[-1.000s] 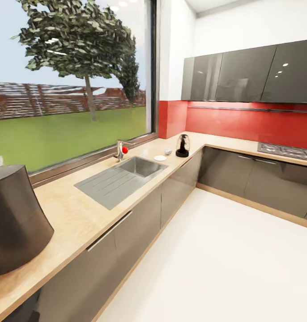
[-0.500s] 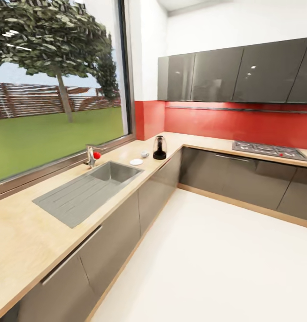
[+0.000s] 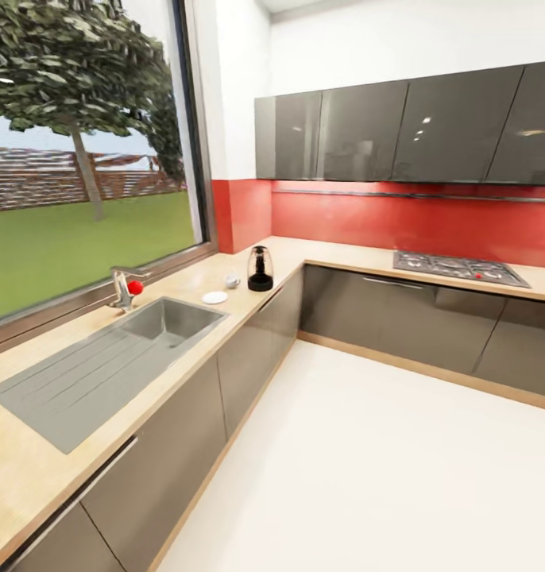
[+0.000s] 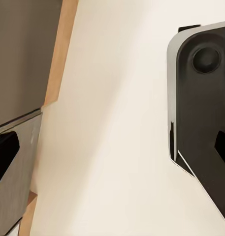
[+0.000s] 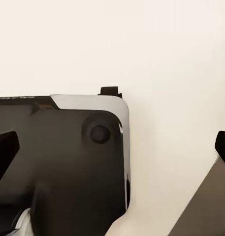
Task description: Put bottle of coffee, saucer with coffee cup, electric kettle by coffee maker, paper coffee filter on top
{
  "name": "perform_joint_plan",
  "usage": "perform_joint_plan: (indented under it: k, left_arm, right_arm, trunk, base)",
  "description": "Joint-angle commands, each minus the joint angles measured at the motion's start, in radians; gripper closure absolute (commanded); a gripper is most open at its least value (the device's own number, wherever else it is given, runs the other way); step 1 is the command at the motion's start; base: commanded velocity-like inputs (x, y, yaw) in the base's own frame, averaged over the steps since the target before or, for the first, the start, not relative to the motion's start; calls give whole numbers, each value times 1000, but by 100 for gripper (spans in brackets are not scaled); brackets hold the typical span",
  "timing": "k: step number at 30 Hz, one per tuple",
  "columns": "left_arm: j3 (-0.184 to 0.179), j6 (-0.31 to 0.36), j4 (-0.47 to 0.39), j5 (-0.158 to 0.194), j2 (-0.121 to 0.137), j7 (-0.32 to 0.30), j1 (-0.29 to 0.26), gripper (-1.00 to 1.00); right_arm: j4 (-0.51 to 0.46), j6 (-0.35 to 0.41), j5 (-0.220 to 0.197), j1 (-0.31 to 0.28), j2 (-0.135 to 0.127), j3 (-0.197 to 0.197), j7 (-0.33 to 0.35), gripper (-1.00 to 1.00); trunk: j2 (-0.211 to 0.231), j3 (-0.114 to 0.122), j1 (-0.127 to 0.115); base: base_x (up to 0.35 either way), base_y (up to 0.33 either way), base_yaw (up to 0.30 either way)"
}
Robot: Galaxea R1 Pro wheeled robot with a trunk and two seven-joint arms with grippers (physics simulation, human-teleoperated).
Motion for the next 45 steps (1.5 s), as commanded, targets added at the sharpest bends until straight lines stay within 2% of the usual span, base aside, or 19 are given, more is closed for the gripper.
perform_joint_plan:
  k: [1,20,45]
  left_arm:
    - [-8,-3,1,4,0,3,-1,-100]
    - [-9,-3,1,3,-1,0,-1,-100]
    - [-9,-5,-1,3,-3,0,-1,-100]
  right_arm:
    - [-2,5,9,-1,1,-8,6,-100]
    - [-4,2,10,-1,-1,-8,6,-100]
    - [-4,6,5,-1,-1,-14,5,-100]
  trunk:
    - [-2,-2,1]
    - [-2,-2,1]
    - [-2,-2,1]
  base:
    - [328,-26,-4]
    - [331,-22,0]
    - [272,-213,0]
